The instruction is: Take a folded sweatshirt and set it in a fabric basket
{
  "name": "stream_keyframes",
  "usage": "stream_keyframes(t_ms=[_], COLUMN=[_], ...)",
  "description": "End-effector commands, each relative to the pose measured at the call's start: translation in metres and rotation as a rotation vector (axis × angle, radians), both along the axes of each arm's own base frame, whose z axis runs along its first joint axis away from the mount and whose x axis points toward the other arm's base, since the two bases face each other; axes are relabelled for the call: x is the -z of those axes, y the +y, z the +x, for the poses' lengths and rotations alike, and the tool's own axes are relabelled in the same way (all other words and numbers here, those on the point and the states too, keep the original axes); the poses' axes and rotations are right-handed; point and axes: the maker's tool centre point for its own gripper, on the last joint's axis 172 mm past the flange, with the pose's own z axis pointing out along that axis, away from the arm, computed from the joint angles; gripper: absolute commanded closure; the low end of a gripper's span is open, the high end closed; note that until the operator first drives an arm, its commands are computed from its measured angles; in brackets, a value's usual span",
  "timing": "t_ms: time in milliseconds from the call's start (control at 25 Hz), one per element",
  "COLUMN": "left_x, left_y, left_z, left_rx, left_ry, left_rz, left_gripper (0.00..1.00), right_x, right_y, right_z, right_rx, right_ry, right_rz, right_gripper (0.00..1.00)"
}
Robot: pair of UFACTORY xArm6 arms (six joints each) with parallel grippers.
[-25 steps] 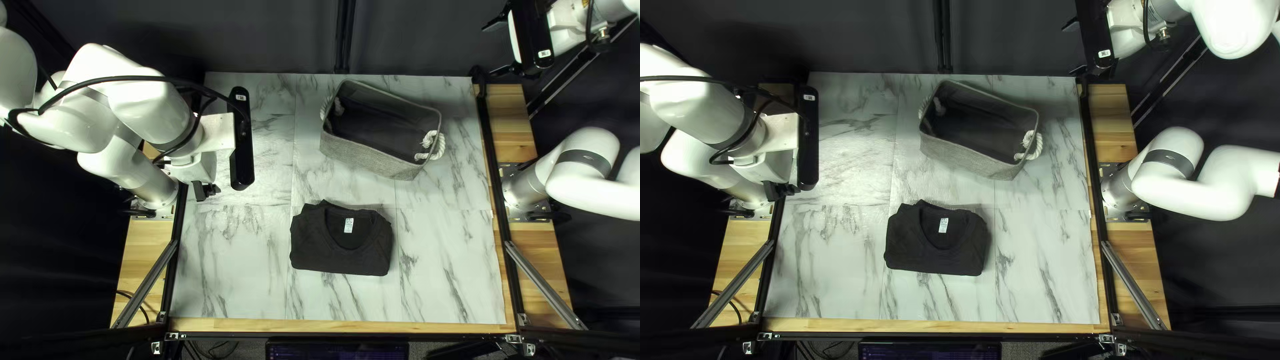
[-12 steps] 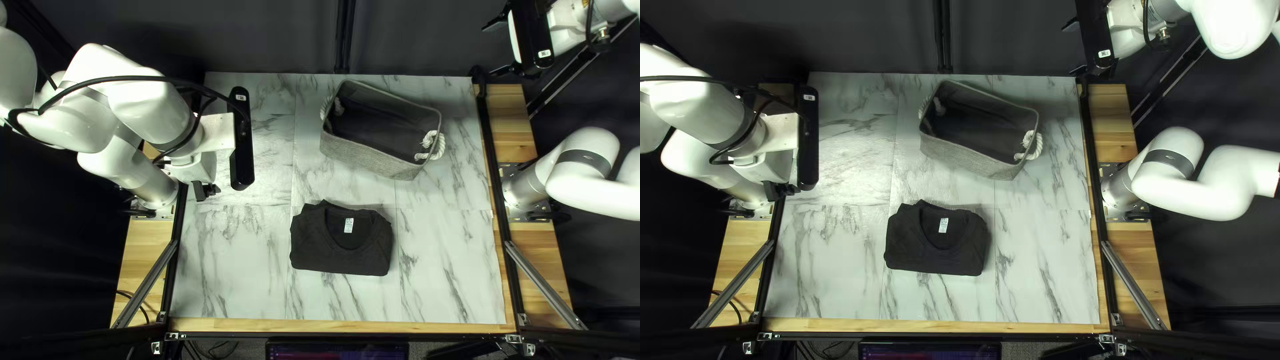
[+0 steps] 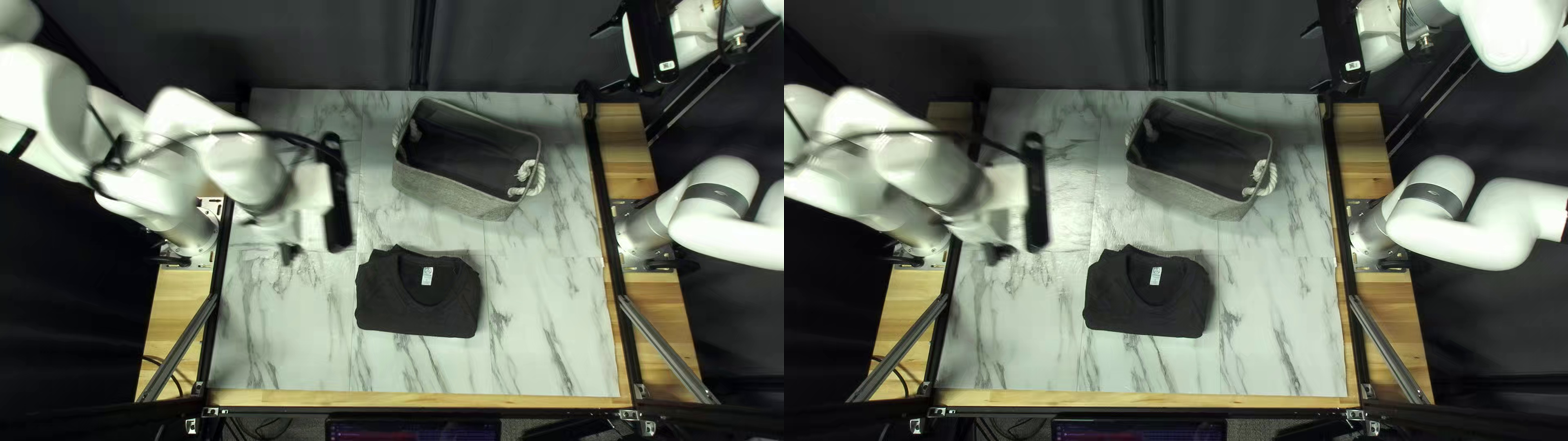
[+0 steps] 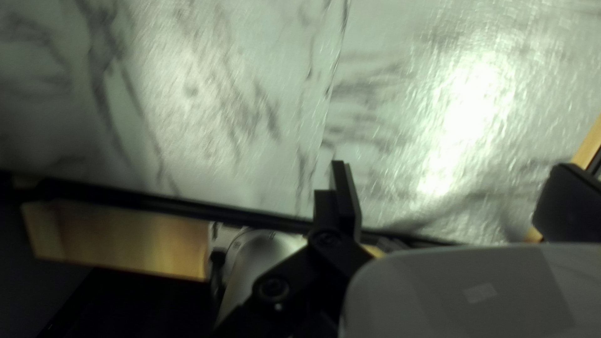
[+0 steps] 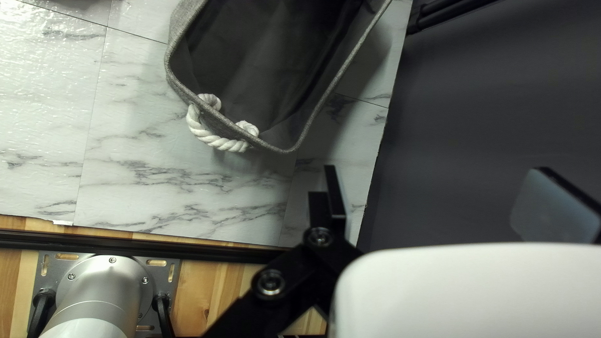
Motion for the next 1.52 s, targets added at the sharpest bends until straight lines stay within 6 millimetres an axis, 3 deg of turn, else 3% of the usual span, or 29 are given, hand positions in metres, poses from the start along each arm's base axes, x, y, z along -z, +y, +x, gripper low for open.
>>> stream_keyframes(t_ms=[40, 200, 440, 680, 1040, 1120, 1360, 1520], left_x=[0.024, 0.035, 0.063, 0.087, 0.090, 0.090, 0.090, 0.090], left_y=[-0.004, -0.002, -0.002, 0.019, 0.026, 0.026, 0.026, 0.026], left_z=[0.032, 0.046, 0.048, 0.044, 0.039, 0.039, 0.039, 0.039], left_rx=[-0.021, -0.087, -0.171, -0.145, -0.120, -0.120, -0.120, -0.120], left_ry=[-0.036, -0.100, -0.147, -0.177, -0.172, -0.172, -0.172, -0.172], left_rz=[-0.057, -0.160, -0.273, -0.352, -0.346, -0.346, -0.346, -0.346], left_gripper=[0.00, 0.00, 0.00, 0.00, 0.00, 0.00, 0.00, 0.00], right_x=[0.000, 0.000, 0.000, 0.000, 0.000, 0.011, 0.011, 0.026], right_y=[0.000, 0.000, 0.000, 0.000, 0.000, -0.002, -0.002, 0.000], right_z=[0.000, 0.000, 0.000, 0.000, 0.000, -0.011, -0.031, -0.009], right_rx=[0.000, 0.000, 0.000, 0.000, 0.000, 0.035, 0.125, 0.094], right_ry=[0.000, 0.000, 0.000, 0.000, 0.000, 0.019, 0.038, 0.047], right_rz=[0.000, 0.000, 0.000, 0.000, 0.000, 0.017, 0.050, 0.082], right_gripper=[0.00, 0.00, 0.00, 0.00, 0.00, 0.00, 0.00, 0.00])
